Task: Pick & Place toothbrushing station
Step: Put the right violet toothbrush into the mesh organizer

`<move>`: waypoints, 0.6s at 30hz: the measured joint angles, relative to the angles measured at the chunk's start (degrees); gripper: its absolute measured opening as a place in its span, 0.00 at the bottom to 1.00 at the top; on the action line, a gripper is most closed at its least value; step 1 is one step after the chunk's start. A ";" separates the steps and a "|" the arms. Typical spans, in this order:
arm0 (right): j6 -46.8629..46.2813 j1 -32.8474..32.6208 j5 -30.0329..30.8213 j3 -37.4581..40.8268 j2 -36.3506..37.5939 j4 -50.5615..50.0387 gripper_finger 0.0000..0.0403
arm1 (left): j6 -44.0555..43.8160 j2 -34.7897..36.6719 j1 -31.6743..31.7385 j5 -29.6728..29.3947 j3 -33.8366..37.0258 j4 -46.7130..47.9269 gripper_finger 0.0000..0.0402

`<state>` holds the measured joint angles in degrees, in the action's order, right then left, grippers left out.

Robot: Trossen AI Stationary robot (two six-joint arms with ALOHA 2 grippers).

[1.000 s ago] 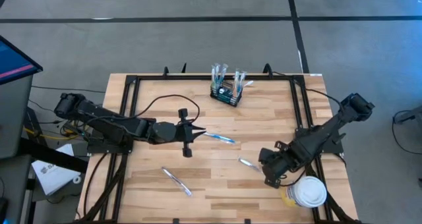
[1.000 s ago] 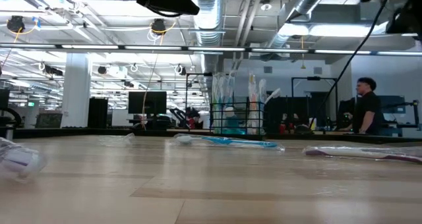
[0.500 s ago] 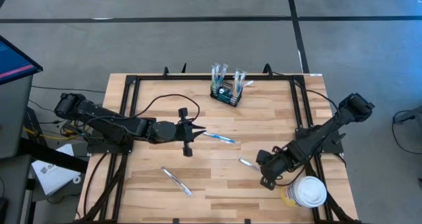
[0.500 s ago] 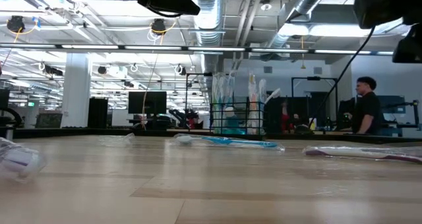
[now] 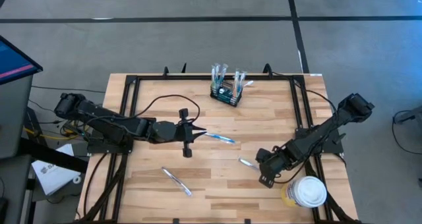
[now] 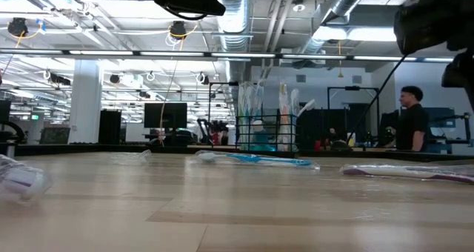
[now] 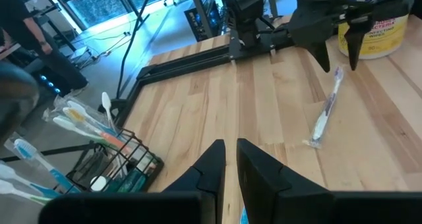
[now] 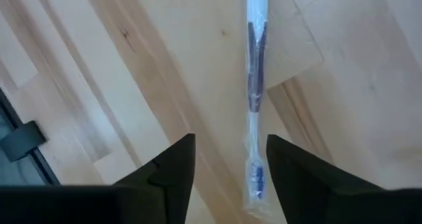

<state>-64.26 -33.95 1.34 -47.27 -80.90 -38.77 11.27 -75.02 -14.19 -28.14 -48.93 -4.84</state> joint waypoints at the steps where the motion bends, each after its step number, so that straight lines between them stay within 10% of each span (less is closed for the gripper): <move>1: 0.09 -0.04 0.00 0.00 -0.11 -0.26 0.45 | 0.00 0.00 0.02 0.00 0.00 0.00 0.08; 18: 4.89 0.90 -7.54 -0.73 -13.91 1.25 0.41 | -1.25 -0.02 0.02 0.00 -0.02 -0.17 0.08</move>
<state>-59.37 -33.05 -6.20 -48.00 -94.81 -37.52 10.02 -75.05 -14.17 -28.14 -48.95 -5.01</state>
